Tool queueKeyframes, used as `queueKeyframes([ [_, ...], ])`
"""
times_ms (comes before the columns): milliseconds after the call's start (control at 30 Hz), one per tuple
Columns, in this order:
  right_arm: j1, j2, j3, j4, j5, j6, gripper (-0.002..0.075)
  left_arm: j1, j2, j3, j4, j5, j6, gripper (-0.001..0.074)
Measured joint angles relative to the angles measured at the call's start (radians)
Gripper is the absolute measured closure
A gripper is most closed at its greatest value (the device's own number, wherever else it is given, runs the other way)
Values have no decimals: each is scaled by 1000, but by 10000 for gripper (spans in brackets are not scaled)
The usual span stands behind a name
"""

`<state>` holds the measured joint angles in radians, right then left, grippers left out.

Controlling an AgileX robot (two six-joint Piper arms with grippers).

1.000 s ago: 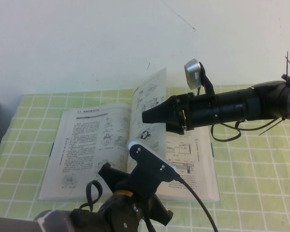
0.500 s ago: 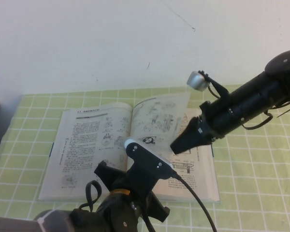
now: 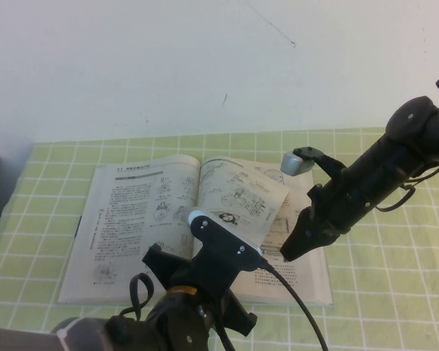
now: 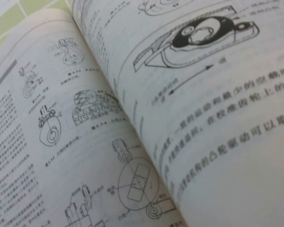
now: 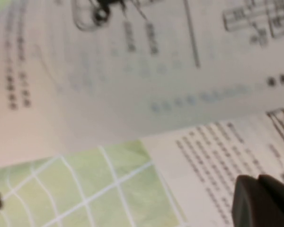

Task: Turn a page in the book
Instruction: Open the closed book

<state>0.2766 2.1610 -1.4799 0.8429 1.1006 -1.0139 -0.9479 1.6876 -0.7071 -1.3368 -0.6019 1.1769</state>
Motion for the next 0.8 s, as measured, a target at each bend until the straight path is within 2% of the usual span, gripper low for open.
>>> queueKeyframes([
  [133, 0, 2, 0, -67, -41, 33, 728, 0, 0, 0, 0, 0, 0, 738],
  [467, 13, 63, -10, -66, -90, 70, 728, 0, 0, 0, -29, -93, 0, 738],
  [800, 17, 64, -13, -72, -90, 90, 728, 1, -45, 0, -244, -137, 70, 738],
])
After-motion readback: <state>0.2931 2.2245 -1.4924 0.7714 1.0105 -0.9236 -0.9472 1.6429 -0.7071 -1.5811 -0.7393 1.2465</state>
